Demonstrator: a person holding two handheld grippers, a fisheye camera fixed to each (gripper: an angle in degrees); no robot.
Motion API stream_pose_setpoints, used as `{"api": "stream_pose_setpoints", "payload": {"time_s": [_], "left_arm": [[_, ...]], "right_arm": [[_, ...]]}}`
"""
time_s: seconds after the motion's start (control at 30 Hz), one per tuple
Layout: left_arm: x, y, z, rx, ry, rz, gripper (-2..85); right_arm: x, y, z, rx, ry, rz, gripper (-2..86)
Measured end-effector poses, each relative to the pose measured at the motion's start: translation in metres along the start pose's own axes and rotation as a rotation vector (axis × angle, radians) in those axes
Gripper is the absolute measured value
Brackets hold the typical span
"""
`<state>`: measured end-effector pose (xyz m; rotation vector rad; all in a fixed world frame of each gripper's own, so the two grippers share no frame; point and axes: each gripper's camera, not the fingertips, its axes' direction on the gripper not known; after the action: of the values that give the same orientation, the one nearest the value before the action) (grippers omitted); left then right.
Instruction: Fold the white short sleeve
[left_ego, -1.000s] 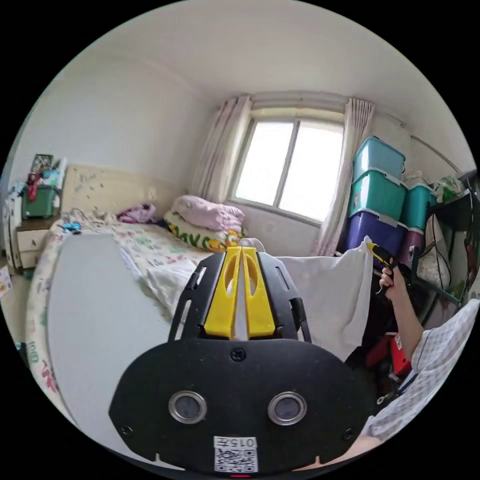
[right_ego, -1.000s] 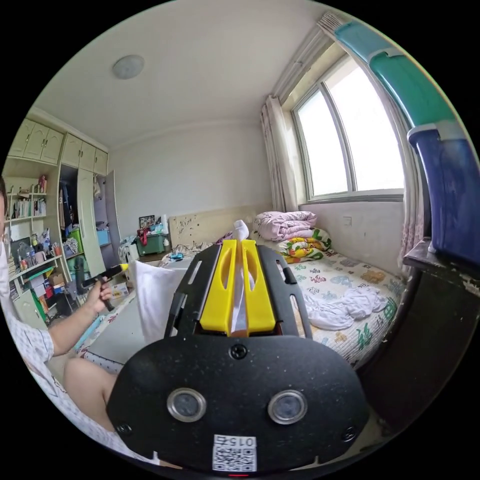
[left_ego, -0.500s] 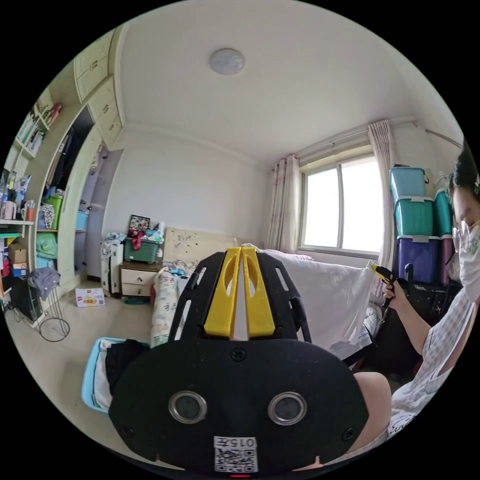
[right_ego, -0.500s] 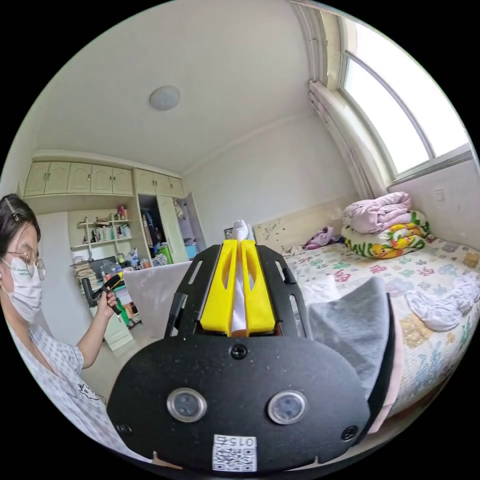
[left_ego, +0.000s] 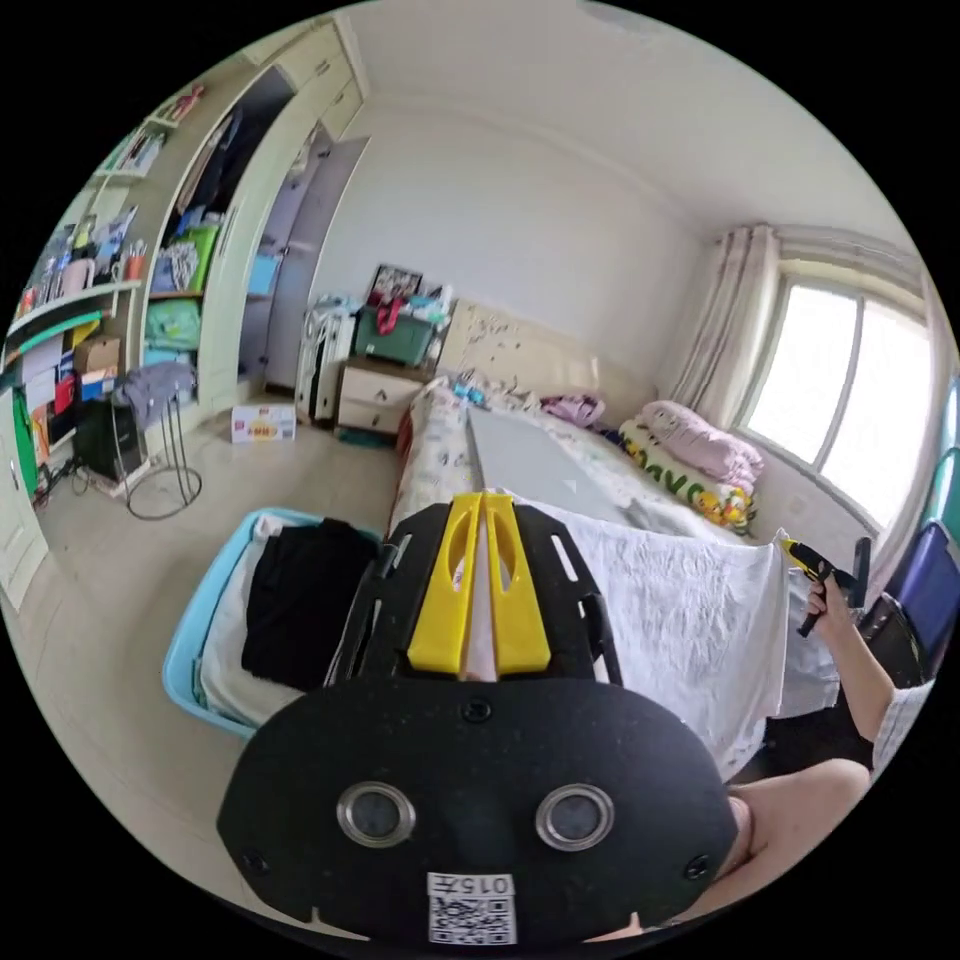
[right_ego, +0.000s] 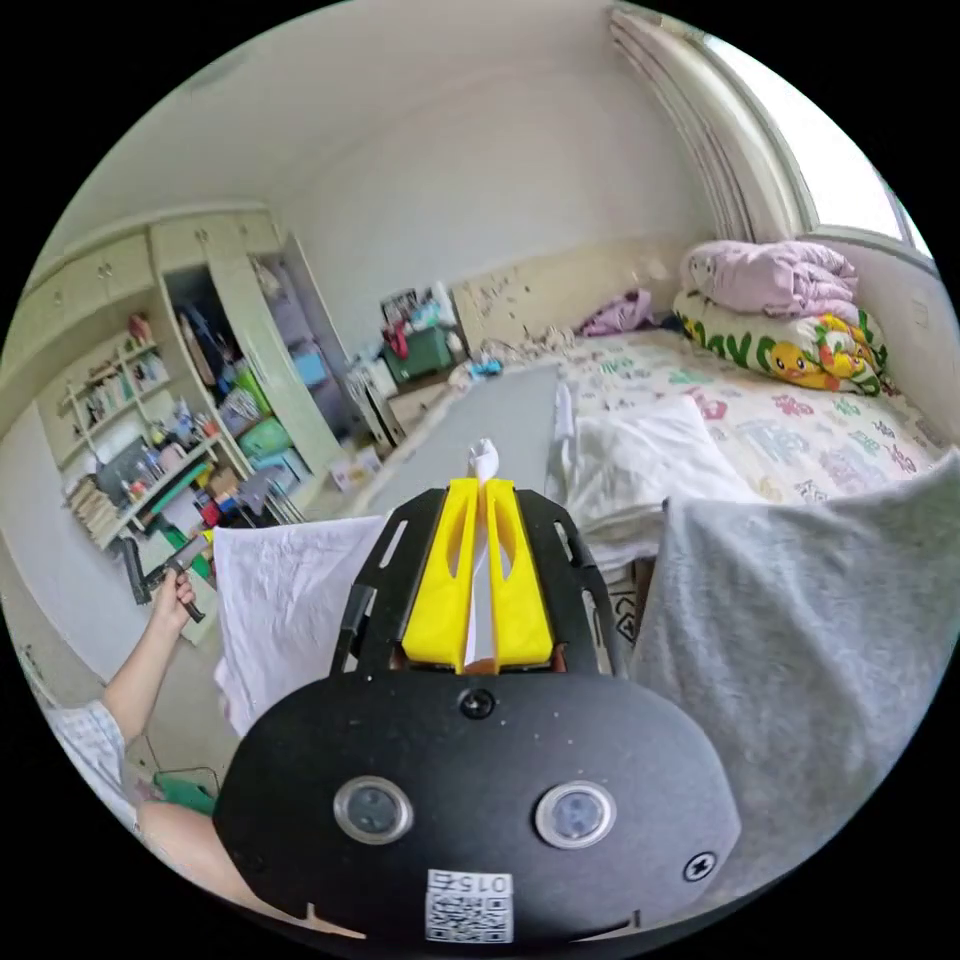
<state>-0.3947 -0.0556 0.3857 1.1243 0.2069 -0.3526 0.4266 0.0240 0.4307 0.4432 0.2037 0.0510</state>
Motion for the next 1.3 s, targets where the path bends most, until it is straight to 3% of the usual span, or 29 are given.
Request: {"api": "stream_pose_setpoints", "payload": {"time_s": [0.1, 0.23, 0.47, 0.57, 0.77, 0.97, 1.03, 1.17, 1.3], "left_arm": [[-0.024, 0.012, 0.091, -0.198, -0.058, -0.085, 6.7], [-0.024, 0.023, 0.109, -0.171, -0.039, -0.091, 8.2], [0.062, 0.068, -0.006, -0.063, 0.142, 0.115, 5.2], [0.109, 0.112, -0.066, 0.062, 0.172, 0.067, 0.6], [0.217, 0.159, -0.143, 0.220, 0.311, 0.069, -0.8], [0.312, 0.157, -0.181, 0.255, 0.399, 0.177, -0.8], [0.333, 0.170, -0.193, 0.308, 0.383, 0.228, -0.8], [0.367, 0.197, -0.219, 0.377, 0.187, 0.314, -0.8], [0.374, 0.194, -0.218, 0.326, 0.222, 0.284, -0.8]], "right_arm": [[0.013, -0.002, 0.101, -0.220, 0.105, 0.003, 3.3], [0.026, 0.001, 0.129, -0.228, 0.143, 0.044, 4.2], [-0.026, 0.099, 0.019, 0.007, -0.116, -0.120, 0.4], [-0.064, 0.157, -0.019, 0.043, -0.172, -0.072, -0.1], [-0.163, 0.218, -0.061, 0.086, 0.032, -0.259, -0.4], [-0.202, 0.234, -0.079, 0.089, 0.054, -0.208, -0.4], [-0.209, 0.247, -0.079, 0.108, 0.152, -0.215, -0.4], [-0.232, 0.280, -0.094, 0.291, 0.413, -0.236, -0.5], [-0.233, 0.290, -0.091, 0.260, 0.377, -0.237, -0.5]]}}
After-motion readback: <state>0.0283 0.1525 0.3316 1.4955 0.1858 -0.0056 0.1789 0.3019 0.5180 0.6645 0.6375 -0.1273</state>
